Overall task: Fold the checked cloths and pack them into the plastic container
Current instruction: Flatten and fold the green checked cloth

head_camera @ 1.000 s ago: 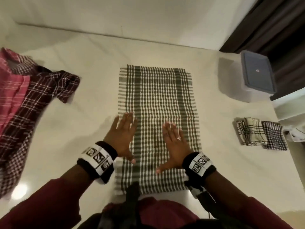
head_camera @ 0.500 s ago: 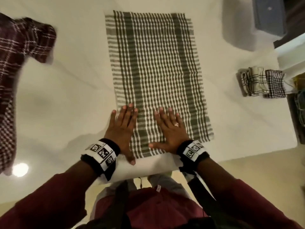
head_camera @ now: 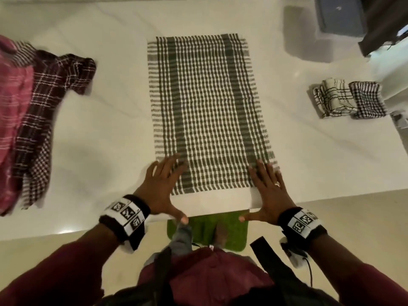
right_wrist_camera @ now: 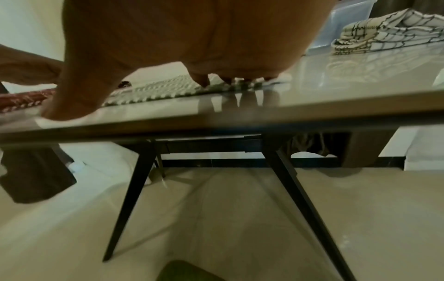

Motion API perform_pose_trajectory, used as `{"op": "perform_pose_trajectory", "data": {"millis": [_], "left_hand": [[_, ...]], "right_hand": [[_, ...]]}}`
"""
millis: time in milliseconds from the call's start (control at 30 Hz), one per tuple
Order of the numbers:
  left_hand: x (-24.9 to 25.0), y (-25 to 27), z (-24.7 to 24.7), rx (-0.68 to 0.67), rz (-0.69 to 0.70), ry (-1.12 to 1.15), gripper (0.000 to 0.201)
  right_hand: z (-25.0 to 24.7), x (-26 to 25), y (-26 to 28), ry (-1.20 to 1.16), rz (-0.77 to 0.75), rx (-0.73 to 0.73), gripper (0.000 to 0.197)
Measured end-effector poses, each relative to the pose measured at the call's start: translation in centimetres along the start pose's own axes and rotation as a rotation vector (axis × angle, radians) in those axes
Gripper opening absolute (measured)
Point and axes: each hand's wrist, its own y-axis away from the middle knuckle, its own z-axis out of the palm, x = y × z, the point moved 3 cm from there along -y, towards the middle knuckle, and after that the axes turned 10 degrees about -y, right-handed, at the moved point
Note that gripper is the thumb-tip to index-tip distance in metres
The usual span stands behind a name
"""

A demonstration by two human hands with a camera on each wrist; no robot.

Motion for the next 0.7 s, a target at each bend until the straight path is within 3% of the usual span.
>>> {"op": "perform_pose_trajectory", "data": {"millis": [133,300,433,533,700], "left_hand": [[3.6,3.9,4.9,0.001,-0.109,-0.121,0.138],[6.7,5.8,5.1,0.334,-0.33,0.021,0.082],[6.8,6.1,4.0,0.34,-0.411,0.145,0.066],[6.4,6.8,3.6,0.373,-0.399,0.17,0.028],[4.1,7.5,2.1,0.545,-0.537,0.56,0.012]], "right_hand": [[1.6,1.7,2.1,0.065,-0.029,0.094,0.123],[1.3,2.3,3.1,-0.072,-0.13,0.281,0.078],[0.0,2.8,3.2,-0.194,-0.193,0.247,0.053],[-0.7,3.5,3.2,-0.329,-0.219,0.209,0.024],[-2.7,3.7,1.9,-0.631,-0.065,0.235,0.007]]}}
